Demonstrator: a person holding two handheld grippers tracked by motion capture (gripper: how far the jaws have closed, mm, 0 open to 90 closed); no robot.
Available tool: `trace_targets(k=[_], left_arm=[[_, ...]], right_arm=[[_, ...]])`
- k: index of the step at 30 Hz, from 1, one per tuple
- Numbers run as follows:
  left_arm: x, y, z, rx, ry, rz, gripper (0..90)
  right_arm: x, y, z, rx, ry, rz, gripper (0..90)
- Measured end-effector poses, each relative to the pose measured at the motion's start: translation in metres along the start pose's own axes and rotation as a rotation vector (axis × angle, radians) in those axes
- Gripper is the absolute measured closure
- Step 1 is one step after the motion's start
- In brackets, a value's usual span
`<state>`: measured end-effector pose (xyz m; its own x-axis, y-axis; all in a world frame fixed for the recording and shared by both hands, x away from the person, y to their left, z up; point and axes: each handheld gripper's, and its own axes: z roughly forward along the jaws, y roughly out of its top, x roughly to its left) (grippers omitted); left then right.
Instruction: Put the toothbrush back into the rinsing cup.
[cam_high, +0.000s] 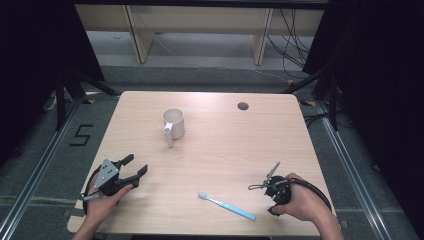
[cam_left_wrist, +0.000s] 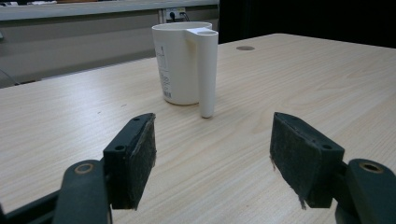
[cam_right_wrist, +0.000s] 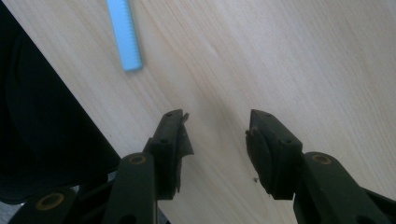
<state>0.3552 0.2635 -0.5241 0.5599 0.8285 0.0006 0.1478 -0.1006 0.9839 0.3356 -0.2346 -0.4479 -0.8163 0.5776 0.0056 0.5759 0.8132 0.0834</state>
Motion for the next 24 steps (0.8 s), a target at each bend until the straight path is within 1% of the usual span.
trace_targets(k=[1, 2, 4, 5, 6, 7, 8, 9, 11, 12, 14, 15, 17, 18, 19, 20, 21, 22, 23, 24], left_arm=[[0.0, 0.0, 0.0, 0.002, -0.003, 0.002, 30.8], [0.0, 0.0, -0.001, 0.019, -0.002, 0.004, 30.7], [0.0, 0.0, 0.0, 0.017, -0.004, 0.006, 30.8], [0.0, 0.0, 0.0, 0.017, -0.004, 0.006, 30.8], [0.0, 0.0, 0.0, 0.018, -0.003, 0.007, 30.8], [0.0, 0.0, -0.001, 0.017, -0.002, 0.007, 30.7], [0.0, 0.0, -0.001, 0.016, -0.002, 0.004, 30.7], [0.0, 0.0, -0.001, 0.017, 0.001, 0.001, 30.7], [0.0, 0.0, -0.001, 0.015, 0.002, -0.001, 30.7], [0.0, 0.0, -0.001, 0.016, 0.004, -0.001, 30.7], [0.0, 0.0, 0.0, 0.016, 0.003, -0.003, 30.7], [0.0, 0.0, 0.0, 0.018, 0.006, -0.004, 30.8], [0.0, 0.0, 0.0, 0.018, 0.006, -0.004, 30.8], [0.0, 0.0, 0.0, 0.019, 0.006, -0.003, 30.8], [0.0, 0.0, 0.0, 0.017, 0.006, -0.003, 30.7], [0.0, 0.0, 0.0, 0.017, 0.006, -0.004, 30.7], [0.0, 0.0, 0.0, 0.019, 0.009, -0.005, 30.7], [0.0, 0.0, 0.0, 0.019, 0.01, -0.008, 30.7], [0.0, 0.0, 0.0, 0.02, 0.01, -0.009, 30.6], [0.001, 0.0, 0.0, 0.02, 0.01, -0.011, 30.6]], right_arm=[[0.001, 0.002, 0.001, 0.002, 0.0, -0.009, 56.6], [0.001, 0.003, 0.002, 0.016, -0.008, -0.024, 56.6], [0.003, 0.006, 0.003, 0.023, -0.003, -0.034, 56.6], [0.006, 0.008, 0.004, 0.017, 0.009, -0.023, 56.6], [0.006, 0.008, 0.004, 0.017, 0.009, -0.023, 56.6], [0.01, 0.012, 0.004, 0.024, 0.017, -0.02, 56.6], [0.01, 0.012, 0.004, 0.022, 0.009, -0.025, 56.7], [0.012, 0.015, 0.003, 0.031, 0.023, -0.02, 56.8], [0.014, 0.017, 0.004, 0.027, 0.018, -0.027, 56.8], [0.016, 0.02, 0.004, 0.029, 0.017, -0.037, 56.9], [0.017, 0.022, 0.006, 0.029, 0.028, -0.06, 56.9], [0.019, 0.023, 0.006, 0.037, 0.023, -0.044, 56.9], [0.021, 0.023, 0.008, 0.042, 0.031, -0.047, 57.0], [0.022, 0.026, 0.01, 0.039, 0.036, -0.07, 57.1], [0.02, 0.027, 0.012, 0.029, 0.028, -0.099, 57.4], [0.024, 0.028, 0.012, 0.041, 0.016, -0.062, 57.9], [0.023, 0.029, 0.013, 0.037, 0.021, -0.076, 58.4], [0.025, 0.031, 0.013, 0.043, 0.014, -0.074, 59.0], [0.024, 0.032, 0.013, 0.045, 0.014, -0.09, 59.7], [0.024, 0.034, 0.014, 0.031, 0.028, -0.113, 60.2]])
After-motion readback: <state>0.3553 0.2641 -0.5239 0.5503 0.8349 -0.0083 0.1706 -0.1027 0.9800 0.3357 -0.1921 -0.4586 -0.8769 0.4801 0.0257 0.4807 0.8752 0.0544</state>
